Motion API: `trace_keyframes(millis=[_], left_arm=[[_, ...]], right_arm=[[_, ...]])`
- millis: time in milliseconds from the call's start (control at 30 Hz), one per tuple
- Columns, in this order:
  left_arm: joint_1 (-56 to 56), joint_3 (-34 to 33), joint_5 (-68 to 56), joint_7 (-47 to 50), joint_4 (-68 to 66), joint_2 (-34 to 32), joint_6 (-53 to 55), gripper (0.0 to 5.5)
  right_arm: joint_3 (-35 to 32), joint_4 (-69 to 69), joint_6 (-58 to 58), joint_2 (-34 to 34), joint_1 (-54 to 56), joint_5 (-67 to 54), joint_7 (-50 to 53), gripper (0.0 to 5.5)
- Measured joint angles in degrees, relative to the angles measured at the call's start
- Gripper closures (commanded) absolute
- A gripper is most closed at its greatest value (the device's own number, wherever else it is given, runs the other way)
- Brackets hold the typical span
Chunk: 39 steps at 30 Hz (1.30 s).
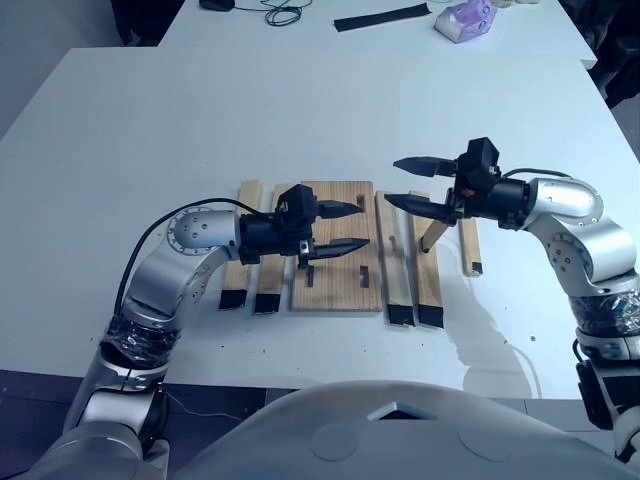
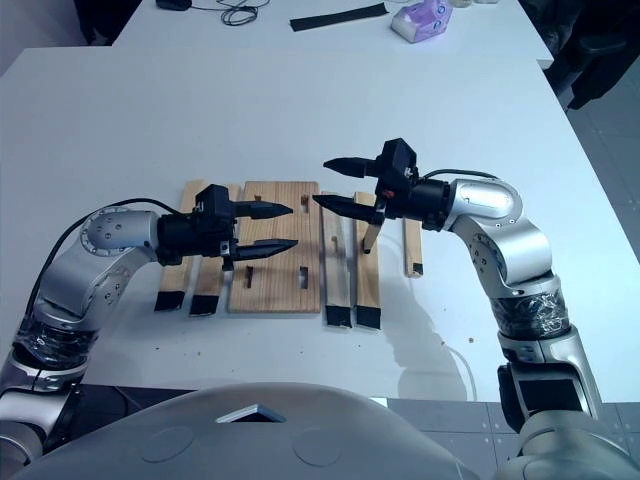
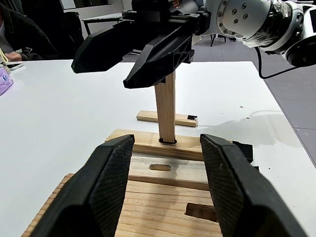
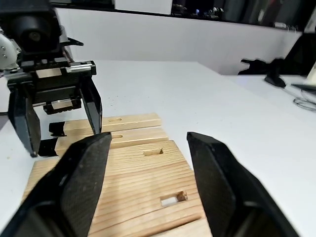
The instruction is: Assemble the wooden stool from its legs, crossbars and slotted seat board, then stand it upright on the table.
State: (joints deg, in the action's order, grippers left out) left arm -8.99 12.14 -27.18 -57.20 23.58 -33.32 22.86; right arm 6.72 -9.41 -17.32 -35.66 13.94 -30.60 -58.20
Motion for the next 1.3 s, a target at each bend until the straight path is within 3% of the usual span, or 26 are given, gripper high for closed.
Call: trace_keyframes(millis=[233, 567, 700, 867, 1167, 1300], left_arm=[[0.1, -0.1, 0.0, -0.1, 0.0, -0.1, 0.0, 3.02], [1.9, -0.8, 0.0, 1.4, 1.0, 0.0, 0.0, 3.02], [3.0, -1.2, 0.1, 1.9, 1.2, -0.1, 0.0, 3.02], [3.2, -1.5, 0.1, 2.1, 1.2, -0.2, 0.0, 3.02], [3.2, -2.0, 0.0, 2.3, 1.1, -0.3, 0.0, 3.02], [4.1, -2.3, 0.0, 2.9, 1.9, -0.3, 0.1, 3.02]], right_arm=[[-4.7, -1.0, -8.9, 3.0, 1.0, -7.0, 4.8, 2.66], [-15.4, -24.1, -27.6, -2.5, 3.8, -37.2, 11.2, 2.66], [-14.1, -29.4, -28.4, -10.4, -10.6, -32.7, 3.3, 2.66], [-8.8, -25.7, -19.7, -16.3, -24.3, -13.6, -1.8, 2.66], [-1.0, -20.2, -9.2, -11.4, -28.6, 6.7, 7.6, 2.66], [-1.8, -22.2, -9.0, -9.4, -33.8, 9.5, 13.4, 2.04]])
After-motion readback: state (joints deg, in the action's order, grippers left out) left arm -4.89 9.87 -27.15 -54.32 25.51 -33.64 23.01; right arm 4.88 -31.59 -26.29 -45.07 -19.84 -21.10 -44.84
